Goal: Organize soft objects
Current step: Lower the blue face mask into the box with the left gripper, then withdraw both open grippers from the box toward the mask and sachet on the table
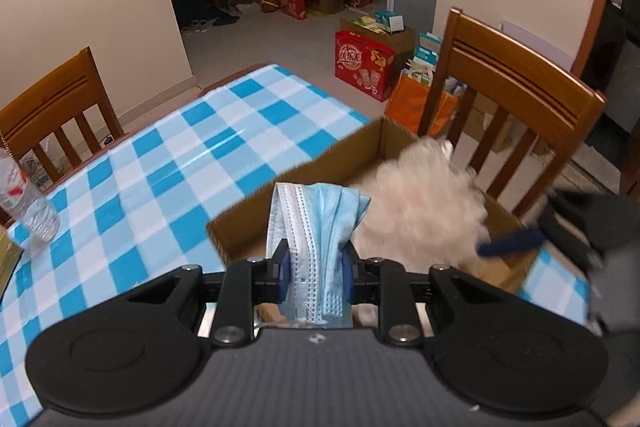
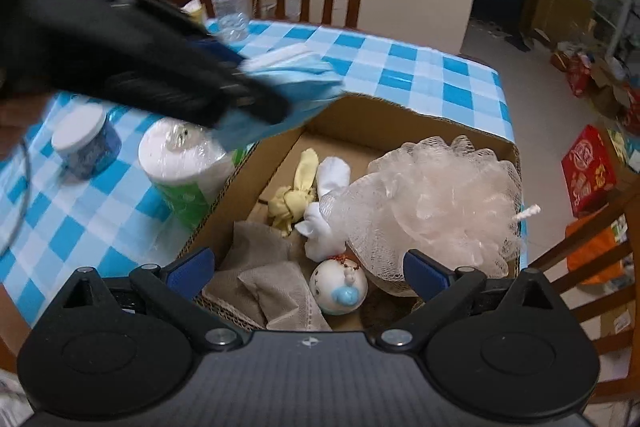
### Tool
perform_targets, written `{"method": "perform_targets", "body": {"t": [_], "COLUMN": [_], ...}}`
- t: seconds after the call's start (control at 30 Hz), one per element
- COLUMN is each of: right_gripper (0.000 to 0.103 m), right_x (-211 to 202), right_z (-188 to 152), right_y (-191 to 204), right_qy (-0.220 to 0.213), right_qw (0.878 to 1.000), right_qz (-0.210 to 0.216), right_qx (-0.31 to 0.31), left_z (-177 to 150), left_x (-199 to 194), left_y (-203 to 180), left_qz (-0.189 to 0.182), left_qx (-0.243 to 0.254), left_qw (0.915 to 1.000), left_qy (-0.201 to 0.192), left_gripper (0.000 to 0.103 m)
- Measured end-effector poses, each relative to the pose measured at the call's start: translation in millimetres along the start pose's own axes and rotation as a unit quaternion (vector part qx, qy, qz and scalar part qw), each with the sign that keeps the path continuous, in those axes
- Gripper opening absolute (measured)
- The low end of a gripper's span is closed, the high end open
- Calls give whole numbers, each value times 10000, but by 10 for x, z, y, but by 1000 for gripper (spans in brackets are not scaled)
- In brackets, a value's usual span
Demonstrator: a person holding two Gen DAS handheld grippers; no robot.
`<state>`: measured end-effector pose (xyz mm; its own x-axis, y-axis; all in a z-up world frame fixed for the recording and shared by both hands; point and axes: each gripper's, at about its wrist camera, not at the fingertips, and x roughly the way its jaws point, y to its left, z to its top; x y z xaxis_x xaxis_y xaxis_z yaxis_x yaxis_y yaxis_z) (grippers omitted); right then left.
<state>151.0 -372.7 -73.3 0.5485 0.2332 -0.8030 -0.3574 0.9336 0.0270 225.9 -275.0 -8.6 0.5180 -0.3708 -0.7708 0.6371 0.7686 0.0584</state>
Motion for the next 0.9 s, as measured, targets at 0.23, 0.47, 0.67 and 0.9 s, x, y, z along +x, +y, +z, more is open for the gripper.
{"method": "perform_targets", "body": {"t": [0.23,0.47,0.67,0.9], "right_gripper": [103,103,103,103], "right_x": [-55,-51,-53,-76], "right_z": [4,-52,-76,-70], "right_y": [-95,-80,-97,-60], "right_qy": [-207,-241,-256,-296], "right_qw": [9981,9965,9936,9911], "right_qz": [53,-260,-513,-682], "right_qx": [586,760,973,1100], "left_z": [162,146,94,-91], "left_x": [424,375,145,-139], "left_y": [119,145,147,190], "left_qz": [268,304,367,490], "left_qx": [-213,-258,-259,-260], "left_qw": [9994,9991,9984,9973], "left_qy": [-57,-148,-351,-488], "left_gripper": [75,83,93,97]}}
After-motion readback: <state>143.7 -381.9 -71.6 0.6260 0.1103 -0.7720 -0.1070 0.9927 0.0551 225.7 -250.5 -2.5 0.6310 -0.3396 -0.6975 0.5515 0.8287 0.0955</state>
